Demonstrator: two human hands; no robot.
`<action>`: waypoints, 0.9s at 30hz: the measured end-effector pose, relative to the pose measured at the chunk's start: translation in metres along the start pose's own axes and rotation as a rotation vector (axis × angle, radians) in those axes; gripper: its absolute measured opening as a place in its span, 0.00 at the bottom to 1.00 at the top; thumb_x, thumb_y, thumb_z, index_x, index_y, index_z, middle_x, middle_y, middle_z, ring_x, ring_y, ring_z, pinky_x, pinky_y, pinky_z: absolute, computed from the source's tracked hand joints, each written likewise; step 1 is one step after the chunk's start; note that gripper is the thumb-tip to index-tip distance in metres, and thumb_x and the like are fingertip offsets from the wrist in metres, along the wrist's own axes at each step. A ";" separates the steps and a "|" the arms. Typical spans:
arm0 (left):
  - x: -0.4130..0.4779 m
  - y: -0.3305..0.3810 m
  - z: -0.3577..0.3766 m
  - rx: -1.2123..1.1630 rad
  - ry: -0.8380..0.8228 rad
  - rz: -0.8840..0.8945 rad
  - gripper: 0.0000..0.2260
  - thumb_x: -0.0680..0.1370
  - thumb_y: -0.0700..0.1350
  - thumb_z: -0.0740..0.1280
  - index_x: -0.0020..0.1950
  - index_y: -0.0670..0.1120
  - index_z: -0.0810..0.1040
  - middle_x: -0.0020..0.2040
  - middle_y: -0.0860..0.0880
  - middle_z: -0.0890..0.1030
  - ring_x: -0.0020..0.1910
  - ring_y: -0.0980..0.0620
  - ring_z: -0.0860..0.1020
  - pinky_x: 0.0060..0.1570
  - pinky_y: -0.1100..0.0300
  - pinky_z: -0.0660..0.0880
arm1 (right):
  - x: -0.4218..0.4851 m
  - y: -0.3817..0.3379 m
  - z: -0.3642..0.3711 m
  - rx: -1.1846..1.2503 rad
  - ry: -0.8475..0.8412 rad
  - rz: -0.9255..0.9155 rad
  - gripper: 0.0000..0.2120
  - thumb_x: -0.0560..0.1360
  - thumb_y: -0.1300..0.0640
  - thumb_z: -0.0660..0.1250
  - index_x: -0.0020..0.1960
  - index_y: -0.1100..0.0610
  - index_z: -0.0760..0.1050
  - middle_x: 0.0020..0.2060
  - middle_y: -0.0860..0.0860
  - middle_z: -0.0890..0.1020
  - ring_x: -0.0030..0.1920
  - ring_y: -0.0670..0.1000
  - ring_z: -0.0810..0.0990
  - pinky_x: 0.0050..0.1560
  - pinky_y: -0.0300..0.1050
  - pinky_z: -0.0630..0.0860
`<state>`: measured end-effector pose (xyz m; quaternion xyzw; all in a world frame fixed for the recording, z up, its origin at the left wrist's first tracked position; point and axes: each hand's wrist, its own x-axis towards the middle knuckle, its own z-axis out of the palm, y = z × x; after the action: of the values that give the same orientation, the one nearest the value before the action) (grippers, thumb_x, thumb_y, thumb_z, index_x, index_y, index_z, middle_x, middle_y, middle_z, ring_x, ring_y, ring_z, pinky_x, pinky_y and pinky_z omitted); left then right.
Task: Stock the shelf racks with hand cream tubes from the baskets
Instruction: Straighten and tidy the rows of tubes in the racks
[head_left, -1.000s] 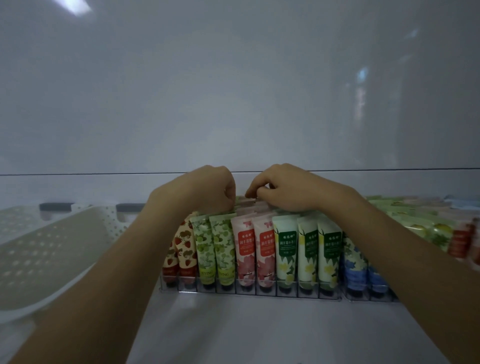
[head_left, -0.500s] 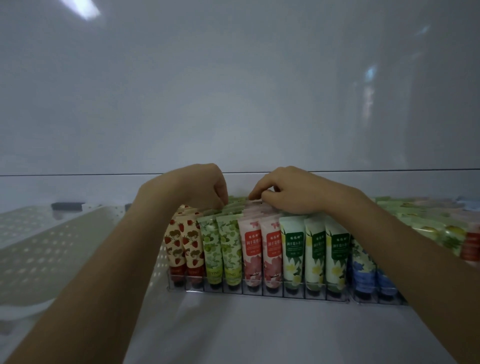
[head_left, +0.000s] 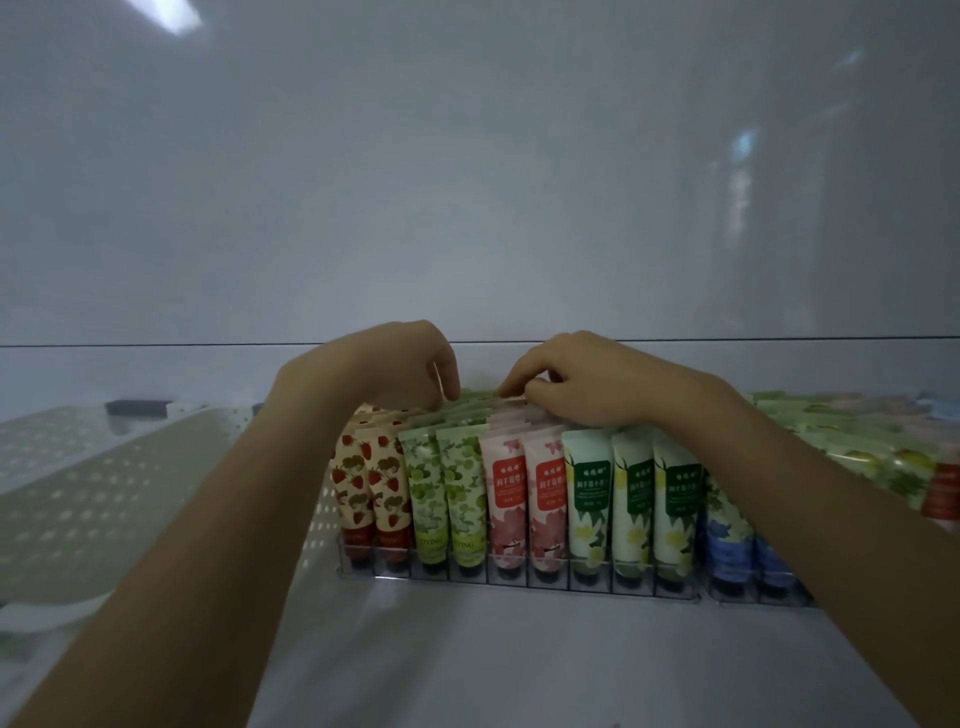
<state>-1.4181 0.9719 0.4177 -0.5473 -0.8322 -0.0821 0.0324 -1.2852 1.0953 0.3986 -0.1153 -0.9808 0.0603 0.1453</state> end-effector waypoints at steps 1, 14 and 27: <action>-0.002 -0.001 -0.003 -0.007 0.001 0.002 0.08 0.75 0.39 0.66 0.45 0.53 0.76 0.42 0.55 0.76 0.37 0.60 0.72 0.40 0.64 0.69 | -0.001 -0.001 -0.001 0.012 0.020 -0.007 0.15 0.79 0.58 0.56 0.59 0.48 0.77 0.52 0.41 0.78 0.34 0.32 0.70 0.33 0.26 0.63; -0.018 -0.015 -0.018 0.009 0.049 -0.082 0.09 0.76 0.37 0.64 0.53 0.46 0.80 0.46 0.51 0.77 0.47 0.53 0.74 0.55 0.59 0.72 | -0.014 0.003 -0.029 0.113 0.150 -0.032 0.11 0.77 0.57 0.60 0.48 0.42 0.77 0.43 0.36 0.78 0.42 0.38 0.75 0.39 0.31 0.66; -0.035 0.067 -0.015 -0.081 0.190 0.303 0.07 0.78 0.45 0.62 0.54 0.50 0.77 0.45 0.57 0.75 0.44 0.58 0.74 0.39 0.72 0.67 | -0.054 0.027 -0.085 0.053 0.036 0.130 0.05 0.74 0.54 0.68 0.49 0.50 0.80 0.45 0.46 0.83 0.46 0.48 0.79 0.50 0.42 0.74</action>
<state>-1.3430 0.9642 0.4339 -0.6571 -0.7295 -0.1610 0.1005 -1.2037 1.1152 0.4601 -0.1758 -0.9666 0.0933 0.1616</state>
